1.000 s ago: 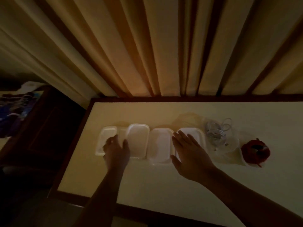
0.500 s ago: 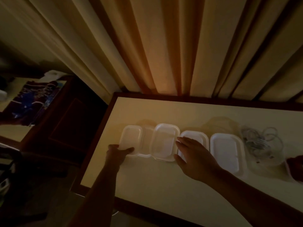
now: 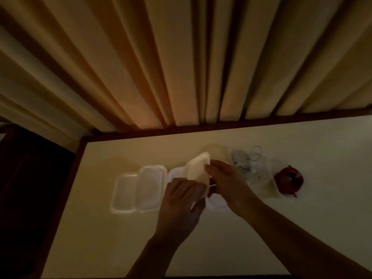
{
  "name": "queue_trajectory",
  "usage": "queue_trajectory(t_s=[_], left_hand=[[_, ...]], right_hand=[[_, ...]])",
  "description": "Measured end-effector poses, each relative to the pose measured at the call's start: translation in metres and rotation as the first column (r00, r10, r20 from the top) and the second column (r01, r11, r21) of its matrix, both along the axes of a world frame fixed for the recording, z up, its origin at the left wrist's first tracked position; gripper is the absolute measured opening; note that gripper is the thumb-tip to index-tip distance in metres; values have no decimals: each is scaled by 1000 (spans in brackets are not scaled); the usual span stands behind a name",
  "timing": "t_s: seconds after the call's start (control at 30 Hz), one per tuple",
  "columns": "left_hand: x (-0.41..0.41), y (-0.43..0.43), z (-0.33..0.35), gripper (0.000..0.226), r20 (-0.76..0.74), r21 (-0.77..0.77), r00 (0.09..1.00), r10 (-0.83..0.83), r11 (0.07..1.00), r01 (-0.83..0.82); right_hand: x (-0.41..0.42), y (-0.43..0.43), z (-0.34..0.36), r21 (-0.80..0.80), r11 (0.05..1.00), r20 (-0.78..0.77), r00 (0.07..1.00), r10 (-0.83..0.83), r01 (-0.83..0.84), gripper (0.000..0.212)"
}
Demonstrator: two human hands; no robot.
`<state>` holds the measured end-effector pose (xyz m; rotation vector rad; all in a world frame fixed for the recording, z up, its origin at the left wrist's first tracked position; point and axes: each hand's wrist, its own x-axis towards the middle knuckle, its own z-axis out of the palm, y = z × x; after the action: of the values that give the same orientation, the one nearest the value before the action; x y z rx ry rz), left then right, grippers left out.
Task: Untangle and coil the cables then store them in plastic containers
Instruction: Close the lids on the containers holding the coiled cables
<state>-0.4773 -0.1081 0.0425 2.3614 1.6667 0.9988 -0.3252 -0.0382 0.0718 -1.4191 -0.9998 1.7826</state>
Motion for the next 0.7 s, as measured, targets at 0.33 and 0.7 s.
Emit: queue_trajectory(t_s=[0.33,0.7], left_hand=[[122,65,-29,69,-120,-362,960,-255,911,197],[153,89,-73,66,-427,-466,885,-186,884,-38]], right_hand=[[166,30,-1,304,928,600,800,-12,-215,39],[187,72,-81,97,718,982,184,45,-690,54]])
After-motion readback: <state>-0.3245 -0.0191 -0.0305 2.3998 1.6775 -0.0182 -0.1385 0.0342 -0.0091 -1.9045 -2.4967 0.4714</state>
